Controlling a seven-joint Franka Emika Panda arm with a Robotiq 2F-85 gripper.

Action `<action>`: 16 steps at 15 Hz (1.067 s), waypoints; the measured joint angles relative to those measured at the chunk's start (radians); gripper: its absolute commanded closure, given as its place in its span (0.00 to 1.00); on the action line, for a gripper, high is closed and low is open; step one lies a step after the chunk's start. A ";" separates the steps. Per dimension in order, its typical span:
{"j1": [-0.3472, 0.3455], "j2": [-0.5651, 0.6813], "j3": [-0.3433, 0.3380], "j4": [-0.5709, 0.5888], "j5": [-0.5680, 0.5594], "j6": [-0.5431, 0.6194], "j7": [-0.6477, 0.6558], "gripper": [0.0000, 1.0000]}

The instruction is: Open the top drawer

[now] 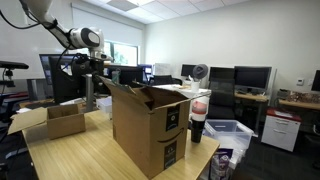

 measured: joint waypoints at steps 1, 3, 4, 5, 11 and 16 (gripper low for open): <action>0.000 -0.003 0.000 0.011 -0.005 -0.006 0.000 0.00; -0.002 -0.015 0.001 0.035 -0.025 -0.011 0.000 0.00; -0.003 -0.019 0.002 0.038 -0.033 -0.011 -0.005 0.00; -0.005 -0.023 0.003 0.040 -0.040 -0.009 -0.012 0.00; -0.015 -0.047 0.004 0.041 -0.046 0.007 -0.044 0.00; -0.024 -0.057 0.006 0.041 -0.048 0.013 -0.063 0.00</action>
